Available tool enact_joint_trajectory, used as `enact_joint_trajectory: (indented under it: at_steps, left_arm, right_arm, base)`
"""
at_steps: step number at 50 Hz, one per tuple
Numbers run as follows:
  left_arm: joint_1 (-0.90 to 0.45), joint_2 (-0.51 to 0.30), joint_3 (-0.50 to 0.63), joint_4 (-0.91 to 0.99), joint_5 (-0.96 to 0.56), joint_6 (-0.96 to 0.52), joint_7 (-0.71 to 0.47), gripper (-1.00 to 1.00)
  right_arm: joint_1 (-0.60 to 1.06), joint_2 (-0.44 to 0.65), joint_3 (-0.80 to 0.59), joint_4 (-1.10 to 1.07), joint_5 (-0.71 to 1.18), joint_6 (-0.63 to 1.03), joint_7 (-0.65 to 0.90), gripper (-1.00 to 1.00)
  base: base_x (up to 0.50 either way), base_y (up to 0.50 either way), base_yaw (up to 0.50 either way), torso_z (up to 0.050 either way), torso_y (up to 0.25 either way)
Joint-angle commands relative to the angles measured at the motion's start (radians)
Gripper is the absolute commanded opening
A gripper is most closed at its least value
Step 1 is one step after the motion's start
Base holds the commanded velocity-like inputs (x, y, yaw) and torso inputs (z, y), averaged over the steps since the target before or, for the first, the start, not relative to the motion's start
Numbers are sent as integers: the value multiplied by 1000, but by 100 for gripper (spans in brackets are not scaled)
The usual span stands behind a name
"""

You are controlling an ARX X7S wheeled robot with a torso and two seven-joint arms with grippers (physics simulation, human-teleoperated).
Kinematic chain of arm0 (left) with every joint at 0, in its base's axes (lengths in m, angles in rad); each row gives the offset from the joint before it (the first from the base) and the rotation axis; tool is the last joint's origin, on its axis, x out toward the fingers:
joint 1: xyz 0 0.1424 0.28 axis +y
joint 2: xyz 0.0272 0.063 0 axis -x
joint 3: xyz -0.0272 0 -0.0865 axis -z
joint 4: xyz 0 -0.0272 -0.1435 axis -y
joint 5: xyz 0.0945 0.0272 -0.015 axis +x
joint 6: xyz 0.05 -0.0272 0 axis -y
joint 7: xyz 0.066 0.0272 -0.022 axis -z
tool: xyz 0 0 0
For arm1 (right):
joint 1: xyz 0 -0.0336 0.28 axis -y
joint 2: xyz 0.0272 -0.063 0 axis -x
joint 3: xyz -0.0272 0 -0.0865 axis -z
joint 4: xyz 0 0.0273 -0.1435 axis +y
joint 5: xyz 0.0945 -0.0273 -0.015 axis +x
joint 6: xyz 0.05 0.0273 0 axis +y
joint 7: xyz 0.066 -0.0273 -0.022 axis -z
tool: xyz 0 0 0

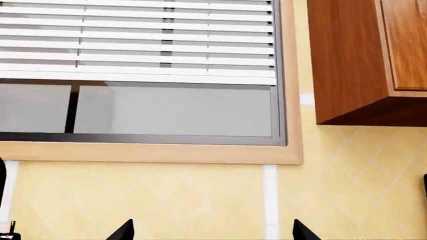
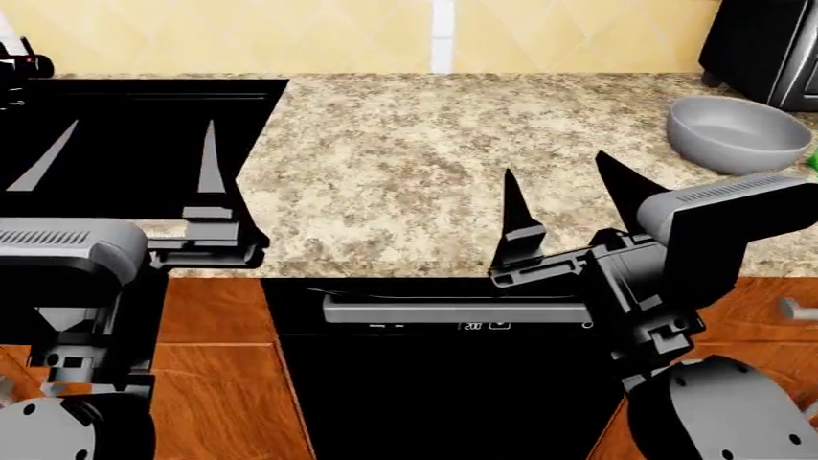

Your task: Place the eggs and milk next to the bowl.

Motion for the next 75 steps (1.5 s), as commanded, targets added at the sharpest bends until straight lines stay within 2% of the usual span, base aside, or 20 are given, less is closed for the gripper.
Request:
enact_joint_trajectory:
  at_steps: [1, 75]
  left_arm:
    - [5, -3, 3, 6, -2, 0, -1, 100]
    - [-1, -21, 2, 14, -12, 3, -23, 100]
  right_arm:
    - [-2, 6, -8, -2, 7, -1, 9, 100]
    - [-6, 35, -27, -29, 58, -23, 55, 100]
  base:
    - [1, 500, 0, 0, 0]
    - [0, 500, 0, 0, 0]
